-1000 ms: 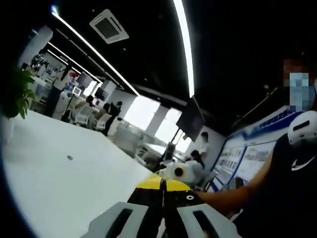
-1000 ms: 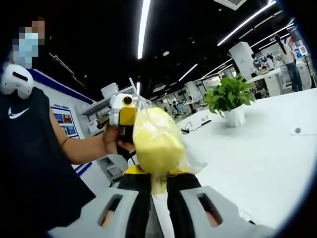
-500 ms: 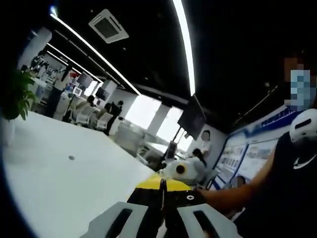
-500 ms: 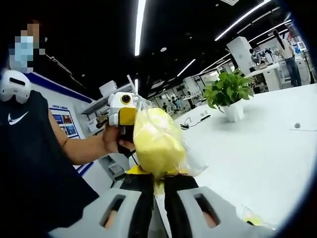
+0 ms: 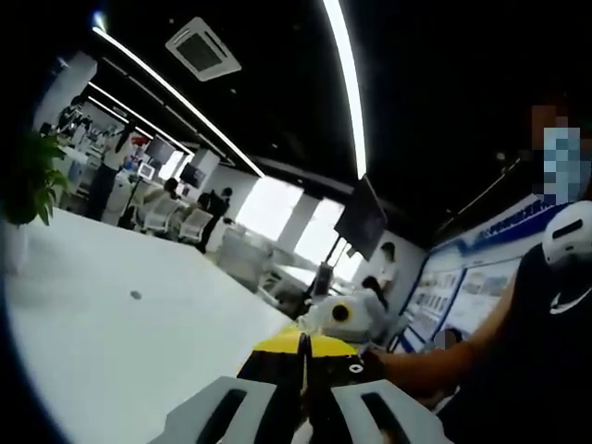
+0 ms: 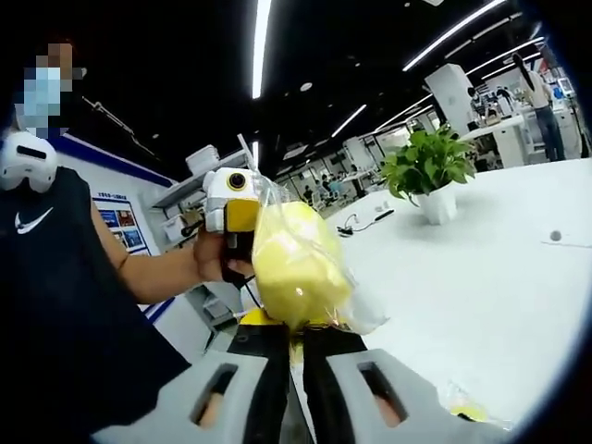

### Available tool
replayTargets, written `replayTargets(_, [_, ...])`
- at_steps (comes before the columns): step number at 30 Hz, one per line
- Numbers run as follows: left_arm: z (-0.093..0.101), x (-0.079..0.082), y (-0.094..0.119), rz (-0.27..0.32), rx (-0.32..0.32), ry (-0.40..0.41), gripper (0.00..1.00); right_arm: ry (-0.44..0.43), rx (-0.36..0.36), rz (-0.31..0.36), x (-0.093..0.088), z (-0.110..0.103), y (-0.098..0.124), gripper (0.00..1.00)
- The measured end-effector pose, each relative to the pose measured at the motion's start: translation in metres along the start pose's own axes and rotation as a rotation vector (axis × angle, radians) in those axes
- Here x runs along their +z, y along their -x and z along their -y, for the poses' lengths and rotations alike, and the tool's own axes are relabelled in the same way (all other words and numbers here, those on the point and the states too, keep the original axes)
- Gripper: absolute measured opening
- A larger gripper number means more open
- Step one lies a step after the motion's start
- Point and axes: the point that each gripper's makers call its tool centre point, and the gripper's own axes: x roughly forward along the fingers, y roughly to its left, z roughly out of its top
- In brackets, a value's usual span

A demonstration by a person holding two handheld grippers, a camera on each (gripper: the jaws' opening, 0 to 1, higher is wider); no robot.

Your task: Compare the silicone blocks by pressing each to a similar depth, holding the contact briefly, and releasing to observe deformation and rebound differences across the visible hardness samples.

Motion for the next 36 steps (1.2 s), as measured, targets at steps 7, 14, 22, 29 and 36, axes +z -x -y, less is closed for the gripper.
replayTargets(7, [-0.001,-0.001,0.001,-0.005,0.008,-0.015,0.0,-0.003,-0.004,-0.006,-0.001,0.001,-0.001,0.0])
replayTargets(14, [-0.003,-0.002,0.001,-0.003,0.015,-0.019,0.0,-0.009,-0.008,-0.005,-0.002,0.002,-0.002,0.0])
replayTargets(22, [-0.002,-0.003,0.002,0.0,0.027,-0.075,0.0,-0.018,0.0,-0.002,-0.003,-0.001,-0.001,0.0])
replayTargets(29, [0.002,-0.001,0.002,0.001,0.021,-0.064,0.0,-0.001,-0.008,0.026,0.0,-0.002,-0.002,0.01])
replayTargets(36, [0.009,0.005,0.0,-0.001,0.012,-0.045,0.0,-0.005,0.014,0.072,0.005,-0.007,0.0,0.05])
